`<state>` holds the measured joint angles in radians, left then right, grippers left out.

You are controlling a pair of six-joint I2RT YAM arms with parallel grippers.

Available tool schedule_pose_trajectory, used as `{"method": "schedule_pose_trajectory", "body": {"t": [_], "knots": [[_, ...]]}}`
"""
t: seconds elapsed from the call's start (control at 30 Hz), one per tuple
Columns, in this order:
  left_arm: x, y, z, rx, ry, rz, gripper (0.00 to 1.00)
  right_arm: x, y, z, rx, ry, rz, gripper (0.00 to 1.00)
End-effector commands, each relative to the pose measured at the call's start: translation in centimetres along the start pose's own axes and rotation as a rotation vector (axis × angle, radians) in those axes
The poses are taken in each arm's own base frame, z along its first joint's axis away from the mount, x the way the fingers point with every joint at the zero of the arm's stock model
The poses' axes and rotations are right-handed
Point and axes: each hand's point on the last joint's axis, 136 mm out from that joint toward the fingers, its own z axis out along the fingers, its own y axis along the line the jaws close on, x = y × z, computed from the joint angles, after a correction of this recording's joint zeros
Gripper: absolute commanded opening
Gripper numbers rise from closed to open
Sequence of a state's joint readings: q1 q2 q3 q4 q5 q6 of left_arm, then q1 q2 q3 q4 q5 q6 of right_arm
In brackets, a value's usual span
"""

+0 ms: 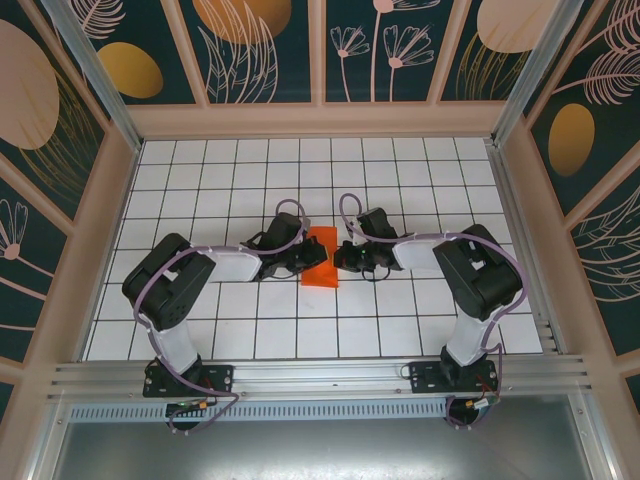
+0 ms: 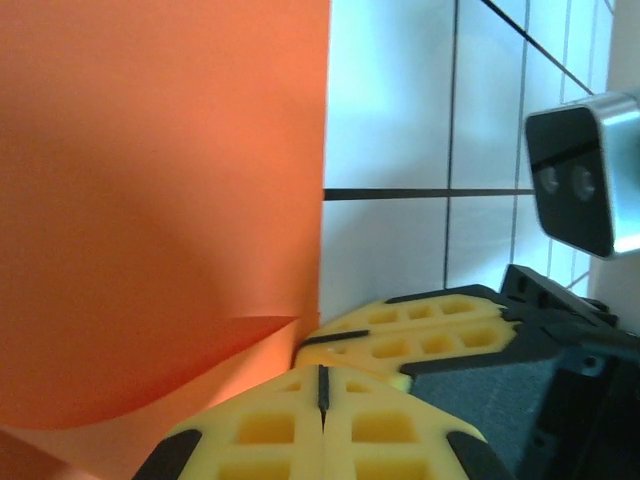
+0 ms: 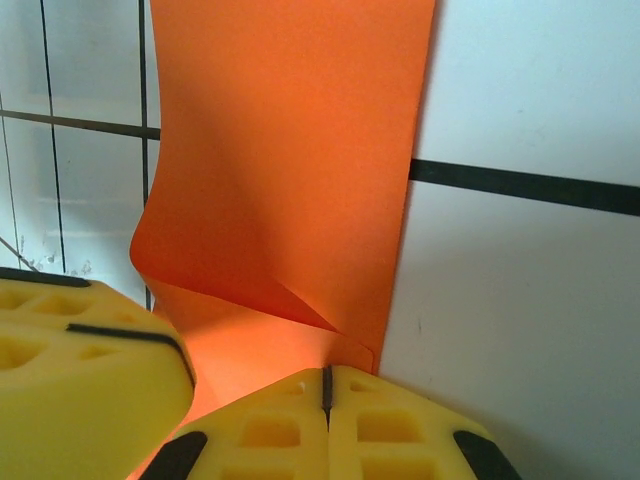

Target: Fold a paper plane with a square sheet of paper (pick it up from the middle)

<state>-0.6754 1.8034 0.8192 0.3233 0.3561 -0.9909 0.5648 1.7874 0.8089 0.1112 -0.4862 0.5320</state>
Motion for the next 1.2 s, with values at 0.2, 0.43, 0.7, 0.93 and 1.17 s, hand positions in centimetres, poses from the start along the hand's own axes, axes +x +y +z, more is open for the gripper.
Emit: {"method": "schedule_pose_trajectory", "body": {"t": [0.2, 0.43, 0.7, 0.93, 1.17], "knots": [[1.0, 4.2, 1.1, -0.160, 0.031, -0.008, 0.05, 1.9, -3.6, 0.9, 0.142, 0.060, 0.009, 0.02], [0.5, 6.4, 0.5, -0.250, 0.016, 0.014, 0.05, 2.8, -6.1, 0.9, 0.254, 0.093, -0.026, 0.01], [-2.4, 9.1, -2.1, -0.279, -0.045, -0.025, 0.05, 2.7, -7.0, 0.6, 0.291, 0.099, -0.049, 0.01], [-5.1, 7.8, -3.9, -0.254, -0.102, 0.011, 0.05, 2.4, -6.4, 0.7, 0.270, 0.092, -0.048, 0.01], [-5.3, 1.1, -5.9, -0.017, -0.138, 0.071, 0.06, 1.6, -4.7, 0.5, 0.213, 0.072, -0.061, 0.01]]}}
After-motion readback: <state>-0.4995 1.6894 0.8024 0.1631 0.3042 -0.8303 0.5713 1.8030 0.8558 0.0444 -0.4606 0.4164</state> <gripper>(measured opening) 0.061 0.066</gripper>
